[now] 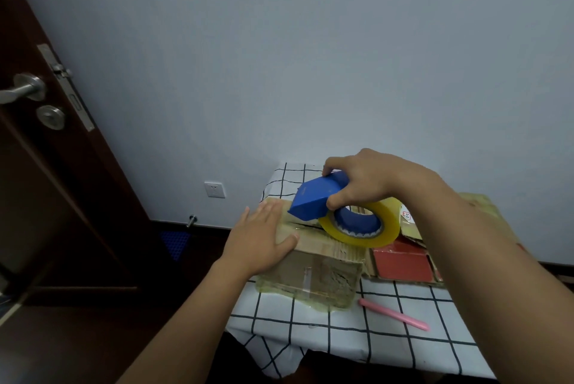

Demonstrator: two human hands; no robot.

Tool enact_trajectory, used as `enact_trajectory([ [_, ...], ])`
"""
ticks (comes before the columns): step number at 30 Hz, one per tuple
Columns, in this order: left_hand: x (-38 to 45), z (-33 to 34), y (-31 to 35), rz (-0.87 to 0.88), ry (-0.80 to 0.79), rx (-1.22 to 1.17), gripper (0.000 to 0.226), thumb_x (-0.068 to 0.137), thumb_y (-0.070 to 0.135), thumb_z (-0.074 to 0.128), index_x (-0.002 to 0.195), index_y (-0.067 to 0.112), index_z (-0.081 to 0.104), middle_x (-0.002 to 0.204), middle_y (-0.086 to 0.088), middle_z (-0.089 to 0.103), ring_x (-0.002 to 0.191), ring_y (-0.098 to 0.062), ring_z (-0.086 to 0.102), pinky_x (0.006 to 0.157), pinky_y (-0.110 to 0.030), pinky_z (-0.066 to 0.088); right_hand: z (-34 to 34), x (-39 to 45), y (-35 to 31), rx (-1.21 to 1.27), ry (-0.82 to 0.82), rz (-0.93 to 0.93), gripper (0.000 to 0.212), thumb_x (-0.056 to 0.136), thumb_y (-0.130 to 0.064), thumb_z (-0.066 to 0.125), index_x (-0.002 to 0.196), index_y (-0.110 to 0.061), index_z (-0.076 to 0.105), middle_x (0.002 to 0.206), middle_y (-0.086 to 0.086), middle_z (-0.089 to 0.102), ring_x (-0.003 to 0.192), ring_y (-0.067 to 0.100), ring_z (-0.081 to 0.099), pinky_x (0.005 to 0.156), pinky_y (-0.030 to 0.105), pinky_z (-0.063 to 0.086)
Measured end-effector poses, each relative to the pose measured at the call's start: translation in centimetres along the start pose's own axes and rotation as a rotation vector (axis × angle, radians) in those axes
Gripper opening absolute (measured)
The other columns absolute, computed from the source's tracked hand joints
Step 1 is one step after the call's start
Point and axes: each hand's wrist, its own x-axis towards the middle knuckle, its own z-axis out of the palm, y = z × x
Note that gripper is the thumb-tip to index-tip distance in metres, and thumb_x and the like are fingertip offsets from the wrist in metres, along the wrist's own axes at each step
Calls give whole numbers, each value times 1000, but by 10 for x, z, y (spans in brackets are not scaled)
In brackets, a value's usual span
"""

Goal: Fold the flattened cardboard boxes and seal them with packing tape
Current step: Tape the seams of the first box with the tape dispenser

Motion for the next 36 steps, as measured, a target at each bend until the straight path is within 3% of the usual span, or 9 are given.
enact_trajectory([
  [6,2,6,6,40,31,-12,81,86,58,20,156,18,12,163,-2,14,151,-17,3,118,-28,2,-6,18,-39,-128,-152,119,52,84,-49,61,116,-22,30,89,5,54,75,20,55,64,35,46],
  [12,1,8,7,54,34,-56,72,95,49,36,156,22,10,164,-2,10,151,-14,2,120,-30,10,6,34,-56,-249,-187,139,76,83,-55,57,143,-22,23,87,2,50,90,27,61,74,38,49],
  [13,1,8,6,52,28,-49,72,96,49,35,156,21,9,164,-2,9,151,-15,1,120,-30,8,8,35,-55,-279,-194,131,82,81,-61,59,146,-26,22,92,1,54,95,28,61,77,38,49],
  [15,1,9,6,53,28,-40,73,96,50,35,156,20,7,164,-3,8,151,-15,1,122,-31,7,9,37,-50,-309,-207,106,91,76,-73,61,151,-39,22,125,-1,58,116,29,56,88,40,47],
  [17,3,11,4,51,39,-45,73,94,51,34,156,21,9,164,-2,12,151,-15,4,123,-34,12,7,35,-44,-300,-192,68,87,75,-74,62,150,-48,27,147,-5,47,128,25,49,96,40,42],
  [22,5,13,4,12,57,-61,73,88,56,35,153,25,19,158,2,24,147,-15,20,117,-37,30,-1,25,-27,-183,-128,16,76,77,-70,65,145,-55,34,136,-5,52,102,18,48,87,34,42],
  [27,6,7,10,-29,64,-101,63,86,56,42,141,29,30,143,3,41,129,-17,43,100,-38,46,-5,12,-17,-86,-130,20,75,80,-62,68,146,-54,33,117,-6,48,75,8,46,57,24,34],
  [33,4,5,6,-65,27,-19,69,94,52,38,152,19,21,161,1,19,146,-15,21,115,-34,25,-4,-9,12,-40,-192,107,76,76,-60,73,143,-54,38,127,-5,48,97,20,54,77,30,45],
  [36,6,3,0,-65,-37,4,82,88,62,19,156,18,13,164,-2,8,150,-14,6,120,-31,7,8,-21,31,6,-189,123,76,73,-63,72,140,-58,38,127,-7,48,99,19,55,79,30,45],
])
